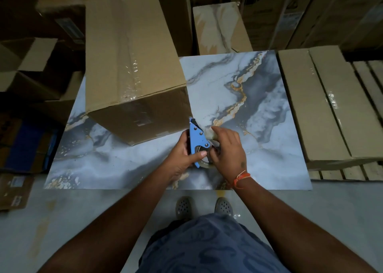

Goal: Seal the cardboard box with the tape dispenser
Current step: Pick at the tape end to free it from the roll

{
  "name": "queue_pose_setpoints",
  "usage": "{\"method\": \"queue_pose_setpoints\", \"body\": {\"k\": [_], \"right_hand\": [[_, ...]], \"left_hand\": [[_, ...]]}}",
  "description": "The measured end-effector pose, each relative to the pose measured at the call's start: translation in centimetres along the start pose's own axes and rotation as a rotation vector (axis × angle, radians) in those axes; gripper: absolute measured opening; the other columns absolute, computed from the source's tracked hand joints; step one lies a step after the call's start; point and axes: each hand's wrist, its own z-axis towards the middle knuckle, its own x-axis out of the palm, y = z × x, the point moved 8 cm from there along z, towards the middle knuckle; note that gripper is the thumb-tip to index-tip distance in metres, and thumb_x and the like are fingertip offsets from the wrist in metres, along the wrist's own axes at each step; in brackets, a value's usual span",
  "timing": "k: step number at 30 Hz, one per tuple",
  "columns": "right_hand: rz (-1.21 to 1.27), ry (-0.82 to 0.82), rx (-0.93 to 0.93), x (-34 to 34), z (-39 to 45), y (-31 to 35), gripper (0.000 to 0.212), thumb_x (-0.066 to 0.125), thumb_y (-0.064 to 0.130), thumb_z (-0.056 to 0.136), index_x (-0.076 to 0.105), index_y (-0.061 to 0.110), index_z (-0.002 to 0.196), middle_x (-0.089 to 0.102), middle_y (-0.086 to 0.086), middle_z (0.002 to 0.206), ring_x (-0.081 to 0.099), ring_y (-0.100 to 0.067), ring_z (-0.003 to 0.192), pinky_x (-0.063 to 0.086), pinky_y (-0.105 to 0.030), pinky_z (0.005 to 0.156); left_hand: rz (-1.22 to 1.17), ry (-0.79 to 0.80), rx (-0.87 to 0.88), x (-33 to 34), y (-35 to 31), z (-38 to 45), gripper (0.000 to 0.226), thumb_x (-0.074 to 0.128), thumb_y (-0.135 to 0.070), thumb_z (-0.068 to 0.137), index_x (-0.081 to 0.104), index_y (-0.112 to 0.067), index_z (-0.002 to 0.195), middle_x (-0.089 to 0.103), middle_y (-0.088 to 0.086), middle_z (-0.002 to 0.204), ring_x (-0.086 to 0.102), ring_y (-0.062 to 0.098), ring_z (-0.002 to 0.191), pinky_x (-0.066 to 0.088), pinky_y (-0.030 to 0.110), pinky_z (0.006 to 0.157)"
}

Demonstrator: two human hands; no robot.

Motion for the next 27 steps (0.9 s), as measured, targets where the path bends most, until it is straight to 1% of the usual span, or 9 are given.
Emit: {"method": "queue_pose_setpoints", "body": {"k": [2, 6, 9, 12, 15, 17, 20, 25, 27], "right_hand": [[-0.006, -0.019, 0.002, -0.6, 0.1, -0.6, 0.059, 0.069, 0.010, 0.076, 0.056, 0.013, 0.133, 0.062, -0.007, 0.122, 0.051, -0.028, 0.115, 0.046, -0.029, 0.090], [-0.017, -0.056, -0.009, -1.9, 0.4, -1.5, 0.058, 0.070, 0.011, 0.075, 0.057, 0.012, 0.132, 0.061, -0.007, 0.120, 0.053, -0.028, 0.112, 0.041, -0.025, 0.093], [-0.008, -0.062, -0.010, -2.7, 0.5, -1.8, 0.060, 0.069, 0.012, 0.075, 0.056, 0.013, 0.133, 0.059, -0.008, 0.120, 0.052, -0.028, 0.112, 0.044, -0.029, 0.093], [0.019, 0.029, -0.046, -3.1, 1.0, -2.1, 0.069, 0.070, 0.021, 0.077, 0.047, 0.017, 0.142, 0.056, -0.006, 0.123, 0.051, -0.026, 0.112, 0.047, -0.035, 0.095], [0.245, 0.176, 0.001, -3.7, 1.6, -2.9, 0.084, 0.074, 0.020, 0.075, 0.035, 0.022, 0.150, 0.057, -0.003, 0.125, 0.054, -0.016, 0.116, 0.046, -0.028, 0.096], [0.439, 0.255, 0.111, -4.2, 2.0, -3.5, 0.078, 0.071, 0.014, 0.076, 0.039, 0.025, 0.146, 0.062, 0.002, 0.127, 0.055, -0.008, 0.120, 0.047, -0.025, 0.091], [0.601, 0.336, 0.150, -4.5, 2.8, -3.2, 0.066, 0.060, 0.006, 0.075, 0.051, 0.026, 0.137, 0.065, 0.005, 0.127, 0.056, -0.007, 0.124, 0.052, -0.033, 0.088], [0.647, 0.260, 0.122, -5.2, 3.7, -2.3, 0.035, 0.069, 0.016, 0.085, 0.067, 0.020, 0.119, 0.069, -0.004, 0.111, 0.065, -0.018, 0.099, 0.054, -0.029, 0.081], [0.623, 0.225, 0.093, -5.6, 3.7, -2.0, 0.030, 0.073, 0.022, 0.086, 0.069, 0.019, 0.115, 0.069, -0.005, 0.105, 0.065, -0.017, 0.091, 0.052, -0.022, 0.073]], "left_hand": [[-0.001, 0.007, -0.011, 0.8, -0.3, 0.4, 0.065, 0.071, 0.006, 0.090, 0.047, -0.034, 0.135, 0.063, 0.007, 0.136, 0.069, 0.012, 0.115, 0.060, 0.028, 0.084], [-0.044, -0.048, 0.010, 1.8, -0.9, 1.2, 0.064, 0.081, -0.006, 0.084, 0.052, -0.023, 0.138, 0.066, 0.011, 0.133, 0.067, 0.029, 0.122, 0.060, 0.038, 0.090], [-0.044, -0.070, 0.047, 2.5, -1.4, 1.5, 0.067, 0.085, -0.008, 0.079, 0.055, -0.025, 0.136, 0.068, 0.008, 0.130, 0.068, 0.025, 0.120, 0.059, 0.039, 0.093], [0.027, -0.054, 0.089, 2.4, -2.0, 1.5, 0.072, 0.083, -0.002, 0.080, 0.049, -0.018, 0.142, 0.063, 0.007, 0.134, 0.065, 0.019, 0.123, 0.057, 0.032, 0.095], [0.116, -0.032, 0.090, 1.8, -2.3, 1.3, 0.072, 0.078, 0.005, 0.083, 0.043, -0.007, 0.144, 0.061, 0.008, 0.132, 0.062, 0.019, 0.121, 0.058, 0.027, 0.092], [0.155, -0.016, 0.086, 1.5, -2.4, 1.2, 0.068, 0.074, 0.010, 0.085, 0.042, -0.005, 0.143, 0.060, 0.009, 0.131, 0.062, 0.020, 0.120, 0.058, 0.027, 0.093], [0.207, 0.015, 0.083, 1.5, -2.4, 1.0, 0.070, 0.074, 0.011, 0.085, 0.042, -0.009, 0.144, 0.060, 0.011, 0.132, 0.062, 0.021, 0.120, 0.058, 0.029, 0.095], [0.339, 0.036, 0.117, 2.2, -2.6, 0.5, 0.067, 0.079, 0.004, 0.084, 0.050, -0.022, 0.139, 0.067, -0.009, 0.121, 0.065, 0.002, 0.112, 0.053, 0.022, 0.093], [0.384, 0.025, 0.137, 2.1, -2.7, 0.4, 0.066, 0.082, -0.002, 0.083, 0.053, -0.033, 0.134, 0.067, -0.013, 0.122, 0.064, 0.001, 0.114, 0.054, 0.025, 0.096]]}}
